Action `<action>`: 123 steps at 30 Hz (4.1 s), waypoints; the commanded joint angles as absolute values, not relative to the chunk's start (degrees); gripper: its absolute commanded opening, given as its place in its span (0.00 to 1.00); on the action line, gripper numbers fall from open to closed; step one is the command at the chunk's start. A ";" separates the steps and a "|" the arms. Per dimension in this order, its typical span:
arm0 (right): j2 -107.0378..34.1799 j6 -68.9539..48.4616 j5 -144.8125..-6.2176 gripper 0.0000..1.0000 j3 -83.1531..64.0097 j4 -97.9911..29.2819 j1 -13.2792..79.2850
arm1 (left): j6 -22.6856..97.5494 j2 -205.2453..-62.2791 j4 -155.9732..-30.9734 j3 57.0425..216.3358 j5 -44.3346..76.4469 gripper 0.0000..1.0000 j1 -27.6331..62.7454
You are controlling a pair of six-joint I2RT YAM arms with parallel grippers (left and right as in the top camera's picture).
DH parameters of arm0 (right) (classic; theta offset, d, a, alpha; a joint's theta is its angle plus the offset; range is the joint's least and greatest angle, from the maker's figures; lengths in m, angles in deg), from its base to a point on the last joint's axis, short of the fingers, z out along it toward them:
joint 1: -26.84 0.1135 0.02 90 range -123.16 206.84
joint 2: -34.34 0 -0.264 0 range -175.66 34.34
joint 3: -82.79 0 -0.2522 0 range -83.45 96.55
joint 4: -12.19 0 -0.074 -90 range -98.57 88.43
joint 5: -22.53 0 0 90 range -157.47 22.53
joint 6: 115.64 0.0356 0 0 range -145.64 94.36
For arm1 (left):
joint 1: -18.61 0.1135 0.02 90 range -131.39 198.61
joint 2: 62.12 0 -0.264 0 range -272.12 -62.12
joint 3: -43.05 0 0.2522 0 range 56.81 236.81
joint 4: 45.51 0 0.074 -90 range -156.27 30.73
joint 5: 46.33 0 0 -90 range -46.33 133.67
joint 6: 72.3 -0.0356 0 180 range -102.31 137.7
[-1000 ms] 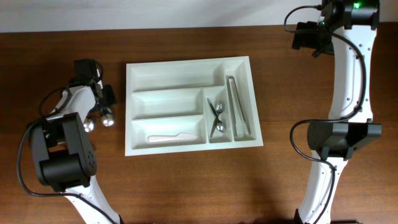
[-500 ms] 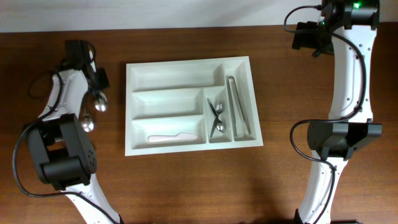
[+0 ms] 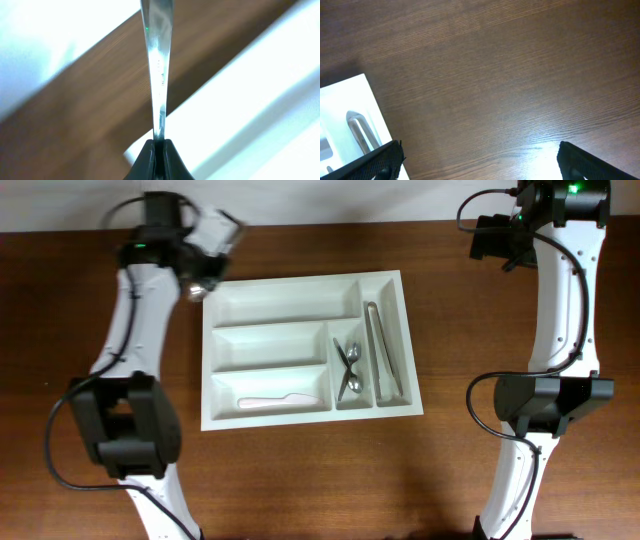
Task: Pack container
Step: 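Carry the spoon into the tray's top compartment and release it, then lower the left gripper and grasp the second metal spoon, then carry the spoon into the tray's top compartment and release it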
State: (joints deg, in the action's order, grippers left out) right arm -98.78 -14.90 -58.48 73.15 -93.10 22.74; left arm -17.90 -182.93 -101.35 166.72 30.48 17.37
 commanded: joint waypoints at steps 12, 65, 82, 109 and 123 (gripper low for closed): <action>-96.94 -14.18 -57.78 0.99 74.24 -93.07 22.63 | -46.73 -184.70 -102.90 167.42 21.63 0.02 5.24; -96.94 -14.18 -57.76 0.99 74.24 -93.07 22.63 | 20.07 -185.22 -109.57 149.34 44.99 0.65 38.16; -96.94 -14.18 -57.76 0.99 74.24 -93.07 22.63 | 20.04 -185.18 -103.17 145.19 44.97 0.02 38.16; -96.94 -14.18 -57.76 0.99 74.24 -93.07 22.63 | -38.07 -174.54 -103.87 164.86 28.49 0.02 12.87; -96.94 -14.20 -57.78 0.99 74.24 -93.07 22.63 | -43.93 -187.54 -104.72 164.86 28.62 0.02 5.33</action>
